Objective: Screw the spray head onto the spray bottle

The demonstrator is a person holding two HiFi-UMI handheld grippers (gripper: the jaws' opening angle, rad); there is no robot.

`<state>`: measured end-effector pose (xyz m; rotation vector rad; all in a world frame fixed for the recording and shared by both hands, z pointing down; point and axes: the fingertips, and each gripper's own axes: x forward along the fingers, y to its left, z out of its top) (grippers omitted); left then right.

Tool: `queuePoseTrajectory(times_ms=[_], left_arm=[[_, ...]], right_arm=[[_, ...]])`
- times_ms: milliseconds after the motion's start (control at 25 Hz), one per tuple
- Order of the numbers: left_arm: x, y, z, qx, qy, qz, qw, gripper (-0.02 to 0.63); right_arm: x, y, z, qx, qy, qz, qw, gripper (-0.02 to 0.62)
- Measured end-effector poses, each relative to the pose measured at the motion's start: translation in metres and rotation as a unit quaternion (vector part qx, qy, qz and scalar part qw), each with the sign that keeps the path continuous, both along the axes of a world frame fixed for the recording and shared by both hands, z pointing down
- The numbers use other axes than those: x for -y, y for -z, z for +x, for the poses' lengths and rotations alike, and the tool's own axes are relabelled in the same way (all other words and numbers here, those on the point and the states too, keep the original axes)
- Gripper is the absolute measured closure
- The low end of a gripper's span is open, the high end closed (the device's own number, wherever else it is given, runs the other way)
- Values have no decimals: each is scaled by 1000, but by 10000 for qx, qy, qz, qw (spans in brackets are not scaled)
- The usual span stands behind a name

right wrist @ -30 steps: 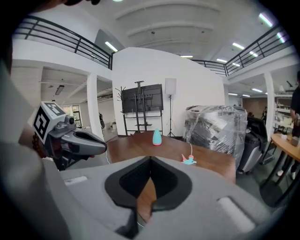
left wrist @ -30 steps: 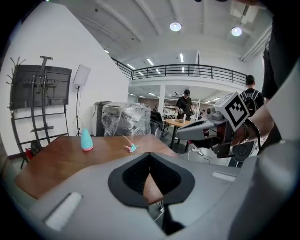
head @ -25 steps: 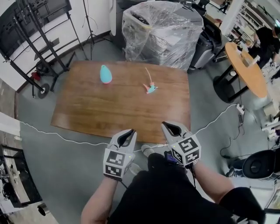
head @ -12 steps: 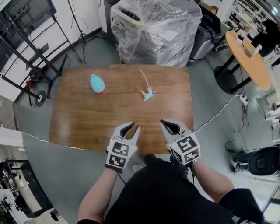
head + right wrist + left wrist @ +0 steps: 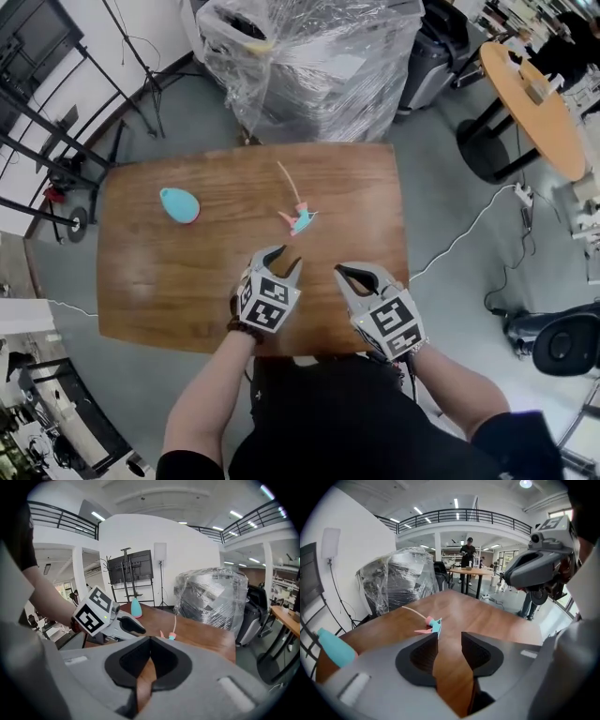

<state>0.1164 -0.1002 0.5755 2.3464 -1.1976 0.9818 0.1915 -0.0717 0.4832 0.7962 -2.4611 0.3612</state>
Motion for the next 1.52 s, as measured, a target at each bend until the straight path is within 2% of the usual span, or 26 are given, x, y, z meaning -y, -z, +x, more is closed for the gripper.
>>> queuePoseTrajectory(times_ms=[160,280,680,840,920,1040,1240,1400,1520], left_arm=[[24,-39,-5,341,-171,-295,9988,428],[37,-61,-7,492,-316,-395,9975,423],[49,-89,-6,542,-721,-587,9942,434],[50,-89,-3,395,-765,-674,9940,456],[52,-88,-3,336,-754,-714,9940,519],[54,-90,-3,286,-837,-813,9928,526],[55,-82,-3,163,-858,-732,9935,535],[49,-62,-3,-239,-883,-753,9930,537],[42,-39,-4,-661,-880,-805,9907,537]], right_arm=[[10,-5,0,-110,-45,-12,9999,603],[16,-9,3,-218,-249,-22,9995,603],[15,-15,-3,-380,-634,-163,9971,603],[13,-17,-6,-392,-662,-195,9968,603],[13,-17,-9,-398,-670,-209,9967,603],[11,-17,-12,-423,-680,-222,9965,603],[11,-16,-11,-473,-713,-208,9961,603],[13,-13,-13,-624,-615,-75,9961,603],[16,-10,-20,-925,-309,199,9950,603]])
